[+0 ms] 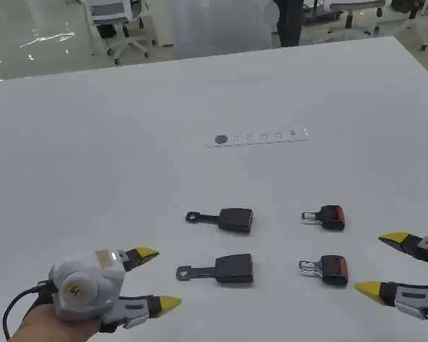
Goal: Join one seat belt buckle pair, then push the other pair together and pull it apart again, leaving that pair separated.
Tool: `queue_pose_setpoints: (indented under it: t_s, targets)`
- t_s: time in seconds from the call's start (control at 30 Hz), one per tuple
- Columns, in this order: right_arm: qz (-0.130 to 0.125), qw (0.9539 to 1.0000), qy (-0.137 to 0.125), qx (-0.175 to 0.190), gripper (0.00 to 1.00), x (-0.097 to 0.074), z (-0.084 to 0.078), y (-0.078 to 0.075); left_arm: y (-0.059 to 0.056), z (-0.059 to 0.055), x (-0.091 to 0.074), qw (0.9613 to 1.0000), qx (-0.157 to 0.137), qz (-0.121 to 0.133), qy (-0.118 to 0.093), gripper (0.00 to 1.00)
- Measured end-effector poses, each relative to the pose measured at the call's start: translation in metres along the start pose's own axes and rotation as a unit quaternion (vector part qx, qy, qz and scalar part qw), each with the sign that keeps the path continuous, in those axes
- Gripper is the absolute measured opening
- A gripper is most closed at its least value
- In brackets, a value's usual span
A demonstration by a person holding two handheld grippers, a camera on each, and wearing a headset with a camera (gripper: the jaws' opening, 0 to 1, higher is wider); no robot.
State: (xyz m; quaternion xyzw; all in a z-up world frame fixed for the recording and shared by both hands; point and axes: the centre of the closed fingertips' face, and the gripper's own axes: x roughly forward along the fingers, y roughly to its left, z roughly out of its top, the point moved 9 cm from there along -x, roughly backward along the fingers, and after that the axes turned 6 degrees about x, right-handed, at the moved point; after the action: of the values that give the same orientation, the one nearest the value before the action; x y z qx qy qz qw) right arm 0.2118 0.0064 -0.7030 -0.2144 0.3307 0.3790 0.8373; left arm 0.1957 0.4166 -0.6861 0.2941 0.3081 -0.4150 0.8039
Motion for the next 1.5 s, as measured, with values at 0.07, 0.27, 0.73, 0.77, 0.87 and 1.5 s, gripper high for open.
queue_pose_setpoints:
  t_s: [0.07,0.27,0.73,0.77,0.87,1.5]
  targets:
    - [-0.003,1.0000,-0.002,-0.007,1.00,0.000,0.002,-0.002,0.002,0.002,0.001,0.9999,-0.008,0.005,-0.011,1.00]
    - [0.000,1.0000,0.005,-0.002,1.00,0.003,0.003,-0.010,-0.009,-0.001,0.011,0.9991,-0.008,-0.038,0.016,1.00]
    - [-0.010,0.9998,-0.004,-0.018,1.00,0.007,0.007,-0.015,0.000,0.001,0.017,0.9999,-0.014,0.007,-0.005,1.00]
    - [-0.010,0.9997,-0.006,-0.019,1.00,0.007,0.008,-0.015,-0.001,0.001,0.017,0.9998,-0.016,0.007,-0.006,1.00]
    - [-0.011,0.9997,-0.008,-0.020,1.00,0.007,0.008,-0.013,-0.003,0.000,0.016,0.9998,-0.018,0.007,-0.006,1.00]
    - [0.011,0.9966,-0.070,0.042,1.00,-0.002,0.022,0.000,-0.010,0.008,0.017,0.9998,-0.014,0.004,-0.014,1.00]
